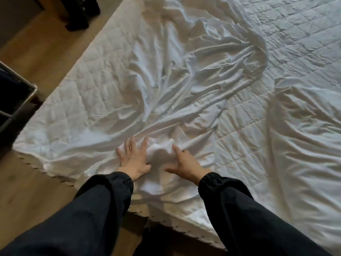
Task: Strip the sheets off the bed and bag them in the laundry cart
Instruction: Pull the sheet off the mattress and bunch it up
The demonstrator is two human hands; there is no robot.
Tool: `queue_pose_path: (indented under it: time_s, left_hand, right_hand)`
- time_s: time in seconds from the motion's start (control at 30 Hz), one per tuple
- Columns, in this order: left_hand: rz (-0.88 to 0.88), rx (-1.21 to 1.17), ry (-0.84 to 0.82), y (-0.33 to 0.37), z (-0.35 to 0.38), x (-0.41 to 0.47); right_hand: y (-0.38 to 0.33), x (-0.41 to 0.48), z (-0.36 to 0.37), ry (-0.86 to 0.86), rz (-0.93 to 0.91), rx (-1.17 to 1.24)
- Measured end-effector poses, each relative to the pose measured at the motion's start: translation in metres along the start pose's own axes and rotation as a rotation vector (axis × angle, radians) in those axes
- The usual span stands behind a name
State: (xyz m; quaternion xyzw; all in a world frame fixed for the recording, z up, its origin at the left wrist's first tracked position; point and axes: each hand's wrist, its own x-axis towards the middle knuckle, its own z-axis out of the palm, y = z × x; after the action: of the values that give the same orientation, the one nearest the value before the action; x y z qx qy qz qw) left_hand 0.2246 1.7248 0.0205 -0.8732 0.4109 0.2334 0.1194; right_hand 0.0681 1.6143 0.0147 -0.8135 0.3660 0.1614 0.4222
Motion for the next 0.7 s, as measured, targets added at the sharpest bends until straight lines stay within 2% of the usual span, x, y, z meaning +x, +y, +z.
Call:
queue_pose_path:
  time_s: [0.13, 0.17, 0.27, 0.37, 0.47, 0.53, 0.6, 0.67, 0.7]
  left_hand:
    - [-0.166, -0.070, -0.073, -0.064, 0.005, 0.005]
    - [-0.143, -0.122, -0.057, -0.076, 0.007, 0.005]
    - [0.077, -0.227, 0.017, -0.082, 0.008, -0.004]
    - [0.184, -0.414, 0.039, -0.051, -0.005, -0.019]
    - [0.150, -0.887, -0.008, 0.001, -0.022, -0.035]
    - [0.012, -1.130, -0.045, 0.036, -0.031, -0.041]
    - [-0.125, -1.320, -0.088, 0.064, -0.037, -0.044]
    - [-0.230, -1.438, -0.129, 0.078, -0.042, -0.047]
    - [-0.248, -1.438, -0.142, 0.081, -0.045, -0.048]
  right_hand:
    - [-0.037, 0.010, 0.035, 0.157, 0.070, -0.133]
    - [-0.042, 0.010, 0.038, 0.206, 0.093, -0.145]
    - [-0.048, 0.002, 0.040, 0.340, 0.177, -0.088]
    - [-0.049, -0.016, 0.031, 0.505, 0.322, 0.093]
    - [-0.048, -0.032, 0.019, 0.615, 0.414, 0.445]
    - [-0.048, -0.046, 0.016, 0.593, 0.297, 0.599]
    - [-0.050, -0.064, 0.017, 0.476, 0.113, 0.715]
    - [-0.050, -0.081, 0.017, 0.382, -0.015, 0.708]
    - [-0.047, -0.086, 0.019, 0.375, -0.059, 0.628]
